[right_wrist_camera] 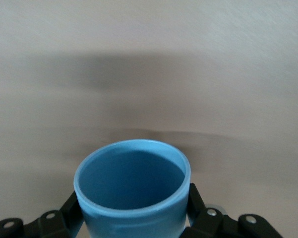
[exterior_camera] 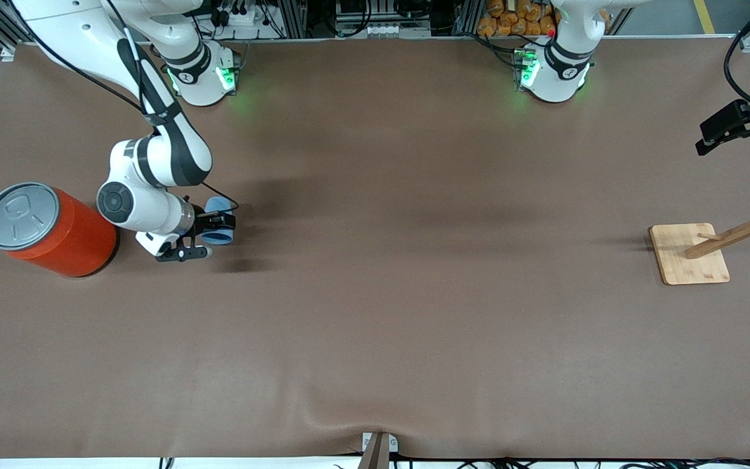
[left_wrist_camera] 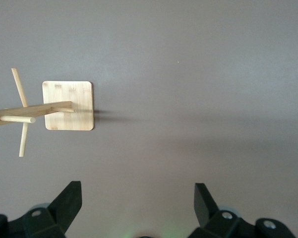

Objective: Flip cup
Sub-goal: 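Lift the blue cup with the right gripper and carry it to mid-table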

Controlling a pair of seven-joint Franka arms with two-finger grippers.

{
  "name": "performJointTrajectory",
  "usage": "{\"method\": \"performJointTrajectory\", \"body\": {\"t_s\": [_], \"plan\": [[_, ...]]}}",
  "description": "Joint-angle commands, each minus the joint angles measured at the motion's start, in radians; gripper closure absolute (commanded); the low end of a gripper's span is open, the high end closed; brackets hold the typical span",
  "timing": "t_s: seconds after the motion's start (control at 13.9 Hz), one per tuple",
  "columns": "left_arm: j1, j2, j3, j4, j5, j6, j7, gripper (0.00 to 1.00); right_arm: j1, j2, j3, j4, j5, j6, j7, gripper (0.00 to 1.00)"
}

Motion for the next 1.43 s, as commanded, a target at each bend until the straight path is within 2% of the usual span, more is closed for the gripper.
{"method": "performJointTrajectory", "body": {"t_s": [0.0,0.22,0.43,0.57,0.65,0.86,1.0,1.22,1.36], "plan": [[0.007,-0.008,-0.004,0.003,-0.010,-0.008,0.005,0.00,0.102,0.038,0.001,0.109,0.052,-0.040,0.072,0.67],[0.007,-0.007,-0.004,0.003,-0.010,-0.007,0.005,0.00,0.263,0.118,-0.001,0.273,0.053,-0.060,0.083,0.68],[0.009,-0.007,-0.004,0.003,-0.011,-0.007,0.005,0.00,0.390,0.263,-0.001,0.571,0.027,-0.188,0.183,0.69],[0.009,-0.007,-0.004,0.000,-0.013,-0.007,0.005,0.00,0.496,0.395,-0.001,0.800,-0.075,-0.264,0.103,0.69],[0.009,-0.005,-0.004,-0.003,-0.013,-0.008,0.005,0.00,0.545,0.443,-0.002,0.880,-0.123,-0.264,0.027,0.68],[0.006,0.008,-0.004,-0.020,-0.034,-0.008,0.002,0.00,0.659,0.492,-0.007,0.971,-0.274,-0.245,-0.160,0.68],[0.004,0.024,-0.005,-0.050,-0.104,-0.001,-0.012,0.00,0.732,0.514,-0.009,0.999,-0.379,-0.235,-0.311,0.73],[-0.005,0.032,-0.012,-0.124,-0.158,0.068,-0.015,0.00,0.815,0.566,-0.012,0.999,-0.482,-0.193,-0.362,0.78],[-0.006,0.044,-0.031,-0.176,-0.203,0.114,-0.015,0.00,0.826,0.606,-0.013,0.999,-0.491,-0.134,-0.340,0.78]]}}
